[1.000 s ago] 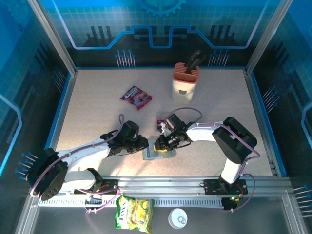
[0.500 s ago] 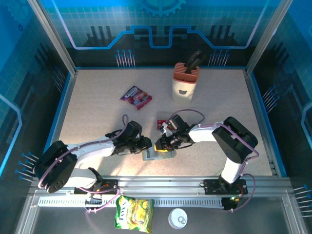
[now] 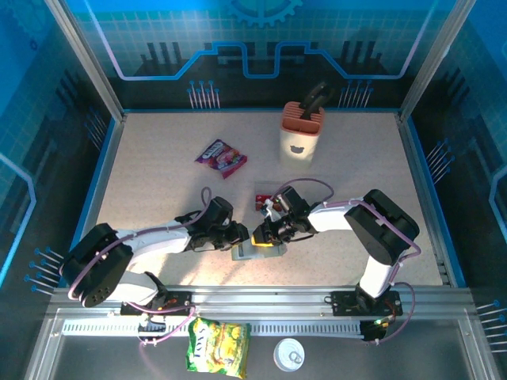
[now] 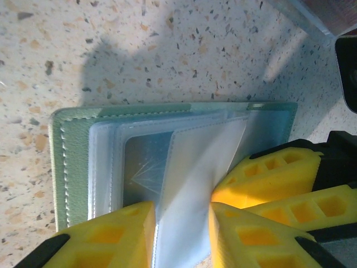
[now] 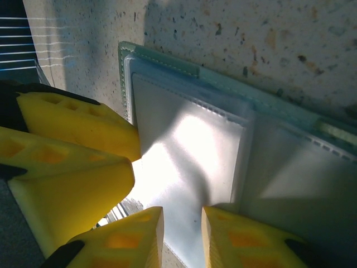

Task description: Take the credit cards out of the card holder

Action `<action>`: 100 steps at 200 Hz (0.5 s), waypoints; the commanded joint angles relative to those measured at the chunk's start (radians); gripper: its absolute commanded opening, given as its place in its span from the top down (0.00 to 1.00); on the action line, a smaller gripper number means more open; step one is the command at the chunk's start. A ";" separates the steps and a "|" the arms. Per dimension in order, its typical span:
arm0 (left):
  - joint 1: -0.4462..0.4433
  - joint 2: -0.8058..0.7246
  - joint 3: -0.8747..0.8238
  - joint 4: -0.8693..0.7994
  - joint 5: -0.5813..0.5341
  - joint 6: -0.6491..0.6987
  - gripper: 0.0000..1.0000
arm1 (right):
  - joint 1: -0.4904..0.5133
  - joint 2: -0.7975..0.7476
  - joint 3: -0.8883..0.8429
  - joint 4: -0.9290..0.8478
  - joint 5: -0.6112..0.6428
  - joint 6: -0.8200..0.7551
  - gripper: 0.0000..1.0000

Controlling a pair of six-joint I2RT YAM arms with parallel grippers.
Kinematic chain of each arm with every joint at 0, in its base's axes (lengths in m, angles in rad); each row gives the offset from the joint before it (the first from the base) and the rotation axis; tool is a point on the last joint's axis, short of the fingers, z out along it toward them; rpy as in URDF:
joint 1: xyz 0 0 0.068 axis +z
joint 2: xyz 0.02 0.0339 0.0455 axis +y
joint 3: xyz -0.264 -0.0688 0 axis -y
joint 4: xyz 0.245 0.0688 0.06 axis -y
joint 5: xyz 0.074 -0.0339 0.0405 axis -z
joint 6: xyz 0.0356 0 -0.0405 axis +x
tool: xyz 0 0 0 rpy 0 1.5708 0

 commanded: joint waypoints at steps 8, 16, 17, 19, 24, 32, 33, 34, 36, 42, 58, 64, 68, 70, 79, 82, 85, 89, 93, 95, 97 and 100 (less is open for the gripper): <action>-0.009 0.018 -0.003 0.030 0.025 -0.019 0.71 | -0.012 0.015 -0.019 0.004 -0.020 0.005 0.76; -0.011 0.018 -0.004 0.036 0.029 -0.019 0.74 | -0.011 0.014 -0.020 0.004 -0.020 0.006 0.76; -0.010 0.018 -0.004 0.036 0.030 -0.019 0.74 | -0.011 0.014 -0.020 0.004 -0.020 0.006 0.76; -0.010 0.019 -0.004 0.037 0.030 -0.020 0.75 | -0.012 0.013 -0.020 0.005 -0.020 0.006 0.76; -0.011 0.017 -0.003 0.040 0.031 -0.021 0.77 | -0.012 0.013 -0.021 0.005 -0.020 0.008 0.76; -0.011 0.014 -0.003 0.042 0.032 -0.021 0.80 | -0.012 0.012 -0.020 0.007 -0.020 0.009 0.76; -0.011 0.014 -0.003 0.041 0.032 -0.021 0.80 | -0.011 0.012 -0.020 0.007 -0.020 0.009 0.76; -0.010 0.013 -0.003 0.041 0.033 -0.021 0.80 | -0.011 0.013 -0.021 0.008 -0.020 0.008 0.76; -0.011 0.012 -0.003 0.041 0.033 -0.021 0.80 | -0.011 0.013 -0.021 0.007 -0.020 0.009 0.76; -0.011 0.010 -0.004 0.040 0.031 -0.020 0.81 | -0.012 0.012 -0.021 0.009 -0.020 0.010 0.76; -0.011 0.003 -0.004 0.041 0.031 -0.019 0.84 | -0.011 0.006 -0.023 0.014 -0.021 0.011 0.76; -0.010 0.002 -0.003 0.039 0.031 -0.018 0.84 | -0.010 0.002 -0.023 0.015 -0.022 0.014 0.76; -0.011 0.000 -0.003 0.036 0.030 -0.017 0.84 | -0.010 -0.001 -0.024 0.016 -0.022 0.015 0.76; -0.010 -0.001 -0.003 0.036 0.031 -0.016 0.84 | -0.009 -0.003 -0.024 0.016 -0.023 0.015 0.76; -0.011 -0.005 -0.001 0.032 0.033 -0.016 0.85 | -0.010 -0.013 -0.023 0.016 -0.025 0.018 0.76; -0.011 -0.007 0.000 0.031 0.032 -0.016 0.85 | -0.010 -0.017 -0.023 0.016 -0.026 0.018 0.76; -0.011 -0.008 0.001 0.029 0.034 -0.016 0.85 | -0.010 -0.022 -0.024 0.016 -0.026 0.019 0.76; -0.011 -0.012 0.004 0.028 0.032 -0.016 0.85 | -0.009 -0.029 -0.021 0.015 -0.026 0.020 0.76; -0.012 -0.016 0.004 0.024 0.033 -0.016 0.85 | -0.010 -0.037 -0.021 0.013 -0.026 0.021 0.75; -0.012 -0.019 0.004 0.022 0.031 -0.016 0.85 | -0.010 -0.039 -0.021 0.011 -0.026 0.021 0.75; -0.012 -0.020 0.005 0.020 0.030 -0.016 0.85 | -0.010 -0.044 -0.021 0.010 -0.024 0.021 0.75; -0.011 -0.023 0.006 0.018 0.030 -0.015 0.85 | -0.010 -0.051 -0.020 0.008 -0.023 0.021 0.75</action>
